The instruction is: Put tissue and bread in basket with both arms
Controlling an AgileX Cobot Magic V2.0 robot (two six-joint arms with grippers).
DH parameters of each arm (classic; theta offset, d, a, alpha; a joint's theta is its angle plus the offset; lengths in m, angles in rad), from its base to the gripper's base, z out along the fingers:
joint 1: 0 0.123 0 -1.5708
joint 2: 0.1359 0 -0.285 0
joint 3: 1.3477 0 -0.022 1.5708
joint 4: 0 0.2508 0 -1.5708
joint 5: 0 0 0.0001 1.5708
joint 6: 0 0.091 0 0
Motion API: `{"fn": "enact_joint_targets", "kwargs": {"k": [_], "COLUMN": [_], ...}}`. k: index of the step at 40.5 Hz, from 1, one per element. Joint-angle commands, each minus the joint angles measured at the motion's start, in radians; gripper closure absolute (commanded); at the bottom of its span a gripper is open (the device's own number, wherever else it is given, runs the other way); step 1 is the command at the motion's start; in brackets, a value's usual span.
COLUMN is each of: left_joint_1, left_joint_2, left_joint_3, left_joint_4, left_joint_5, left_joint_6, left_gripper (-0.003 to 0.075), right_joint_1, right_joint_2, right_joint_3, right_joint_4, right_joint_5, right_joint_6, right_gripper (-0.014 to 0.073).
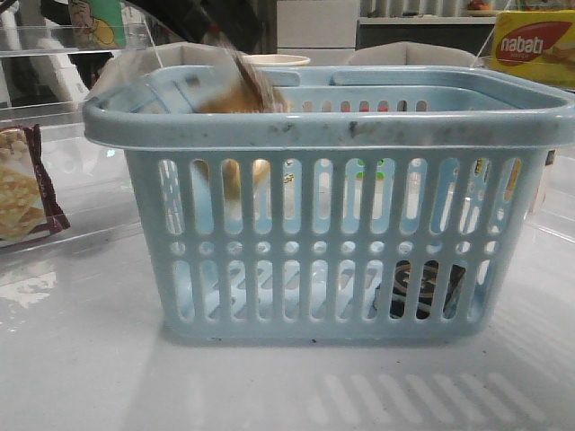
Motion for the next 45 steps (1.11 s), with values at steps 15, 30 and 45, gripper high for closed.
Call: {"fn": "enact_joint_targets", "kwargs": {"k": [15,30,45], "left_joint_1": [-0.007,-0.007,-0.007], "left_joint_2": [-0.241,-0.630,-0.981], "left_joint_3": [0.049,0.399,0.635], "left_joint_4": [-0.025,-0.043,-0.043], "left_joint_5": [0.013,0.013,0.015], "left_joint_6": [0.000,-0.002,-0.002], "left_gripper": [0.0214,0.0214,0.0214], "right_joint_1": [-0.001,-0.001,-0.001], "right_joint_2": [-0.002,-0.002,-0.002], "right_joint_3": [-0.027,-0.027,-0.027], "right_joint_4": [-0.020,-0.020,-0.020], "right_joint_5": [-0.070,-0.070,-0.070], "right_joint_6": [-0.005,-0.005,-0.005], "right_gripper": [0.0025,0.0025,0.0025]}}
